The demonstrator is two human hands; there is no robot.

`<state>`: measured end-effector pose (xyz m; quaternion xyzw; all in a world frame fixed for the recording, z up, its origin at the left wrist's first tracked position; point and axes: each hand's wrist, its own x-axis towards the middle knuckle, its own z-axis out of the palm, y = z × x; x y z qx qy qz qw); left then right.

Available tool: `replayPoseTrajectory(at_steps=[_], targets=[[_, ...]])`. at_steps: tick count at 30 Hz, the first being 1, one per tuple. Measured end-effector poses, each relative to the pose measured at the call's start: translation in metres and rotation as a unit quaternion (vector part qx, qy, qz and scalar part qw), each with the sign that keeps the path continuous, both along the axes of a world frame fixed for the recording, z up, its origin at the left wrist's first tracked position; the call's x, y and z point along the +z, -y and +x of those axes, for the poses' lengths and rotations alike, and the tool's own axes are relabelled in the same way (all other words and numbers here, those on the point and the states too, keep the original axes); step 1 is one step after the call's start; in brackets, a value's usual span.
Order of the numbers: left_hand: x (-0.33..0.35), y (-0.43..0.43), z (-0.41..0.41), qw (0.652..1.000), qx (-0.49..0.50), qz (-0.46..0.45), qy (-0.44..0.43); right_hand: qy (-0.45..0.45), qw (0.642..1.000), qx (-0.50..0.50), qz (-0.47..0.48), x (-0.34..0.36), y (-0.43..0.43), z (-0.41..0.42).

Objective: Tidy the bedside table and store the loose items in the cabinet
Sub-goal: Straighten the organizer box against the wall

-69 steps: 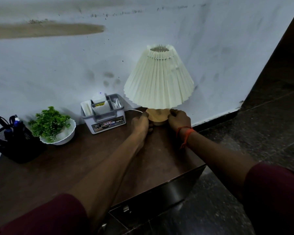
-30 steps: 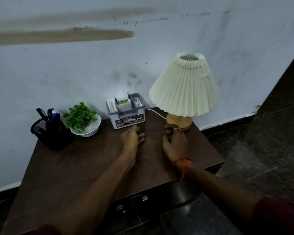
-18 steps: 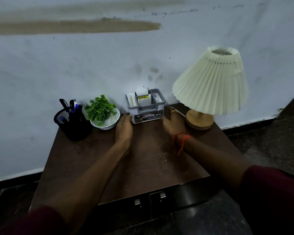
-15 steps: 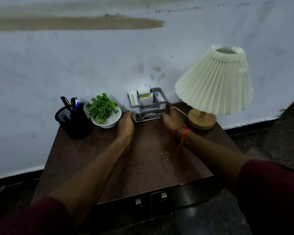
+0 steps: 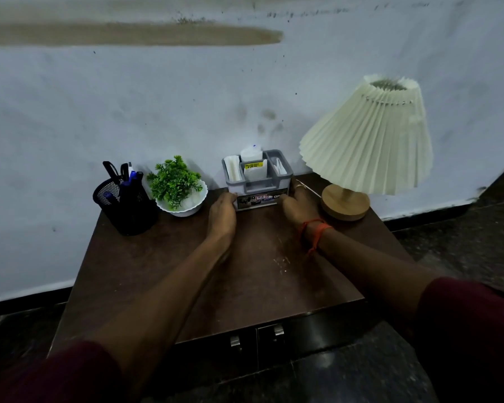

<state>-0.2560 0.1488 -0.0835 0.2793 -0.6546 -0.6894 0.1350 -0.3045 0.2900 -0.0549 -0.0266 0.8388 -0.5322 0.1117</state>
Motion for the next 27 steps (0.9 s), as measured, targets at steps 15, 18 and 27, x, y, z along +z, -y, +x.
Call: replayPoseTrajectory(at_steps=[15, 18, 27], targets=[[0.002, -0.011, 0.004, 1.000, 0.001, -0.013, 0.013, -0.036, 0.999, 0.009, 0.006, -0.007, -0.014, 0.007], [0.004, -0.012, 0.005, 1.000, 0.001, 0.001, 0.015, -0.029, 1.000, 0.001, 0.006, -0.006, -0.014, 0.009], [0.000, 0.007, 0.028, 0.999, 0.035, 0.033, 0.006, -0.051, 0.995, -0.078, -0.028, -0.025, 0.010, 0.057]])
